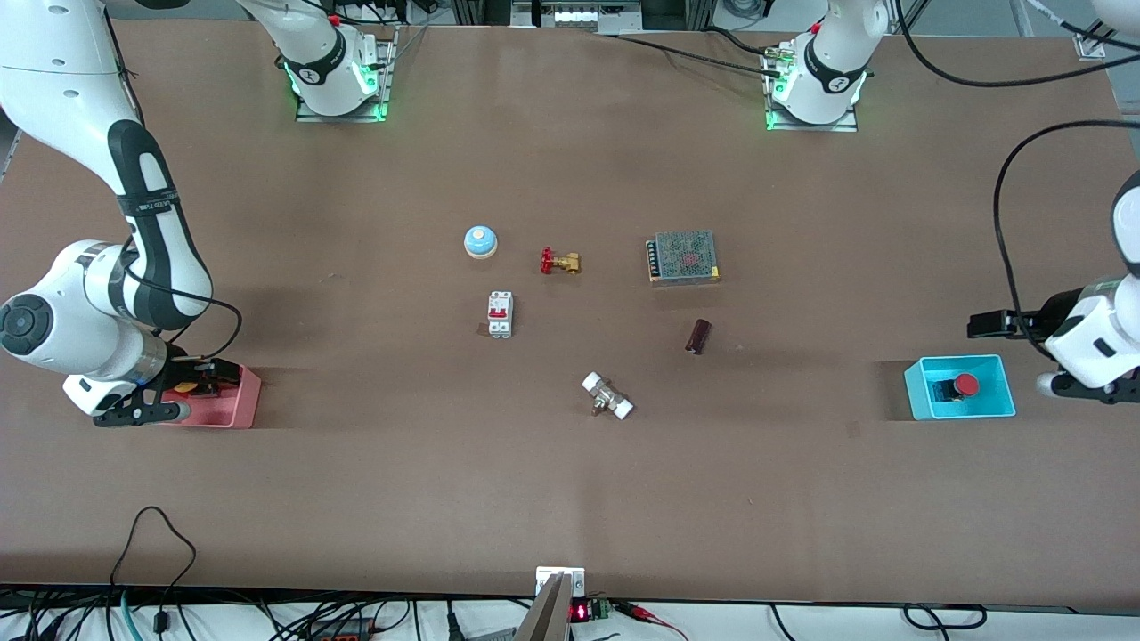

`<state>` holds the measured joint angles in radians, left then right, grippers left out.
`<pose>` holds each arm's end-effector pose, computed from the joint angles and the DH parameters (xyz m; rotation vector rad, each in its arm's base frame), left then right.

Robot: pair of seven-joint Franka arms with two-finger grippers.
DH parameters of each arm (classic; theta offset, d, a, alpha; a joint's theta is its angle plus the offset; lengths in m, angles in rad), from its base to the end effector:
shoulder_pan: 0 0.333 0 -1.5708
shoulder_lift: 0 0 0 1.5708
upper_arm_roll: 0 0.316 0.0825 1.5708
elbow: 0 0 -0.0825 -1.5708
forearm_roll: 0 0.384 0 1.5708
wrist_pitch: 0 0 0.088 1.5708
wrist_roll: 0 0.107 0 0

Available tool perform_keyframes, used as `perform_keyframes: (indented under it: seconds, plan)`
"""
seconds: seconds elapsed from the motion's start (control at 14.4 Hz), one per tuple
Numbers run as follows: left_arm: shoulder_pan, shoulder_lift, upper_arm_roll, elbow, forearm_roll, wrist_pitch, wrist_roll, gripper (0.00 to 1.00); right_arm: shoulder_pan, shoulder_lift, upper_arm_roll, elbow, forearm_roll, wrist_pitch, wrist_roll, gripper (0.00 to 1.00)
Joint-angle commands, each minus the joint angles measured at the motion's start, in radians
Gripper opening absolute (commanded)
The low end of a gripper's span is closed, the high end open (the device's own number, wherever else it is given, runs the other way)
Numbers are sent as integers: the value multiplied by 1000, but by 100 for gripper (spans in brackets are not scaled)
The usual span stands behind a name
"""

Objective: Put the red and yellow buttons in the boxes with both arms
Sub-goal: 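Lift the left gripper away while the right gripper releases the yellow button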

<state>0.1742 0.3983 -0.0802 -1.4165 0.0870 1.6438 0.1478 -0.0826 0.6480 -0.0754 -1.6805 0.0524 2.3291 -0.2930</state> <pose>0.6550 0.0786 0.4599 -3.0945 0.0989 0.2716 0.6729 -0.1008 0.2252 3.1287 0.1790 0.0018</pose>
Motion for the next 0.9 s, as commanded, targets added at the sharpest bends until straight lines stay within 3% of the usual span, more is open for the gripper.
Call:
perform_keyframes:
  seconds: [0.0, 0.83]
  plan:
    - [-21, -55, 4, -4, 28, -45, 4, 100, -6, 9, 5, -4, 7, 4, -21, 100]
    - [-71, -108, -13, -7, 20, -90, 2, 100, -8, 25, 5, -8, 9, 21, -20, 100]
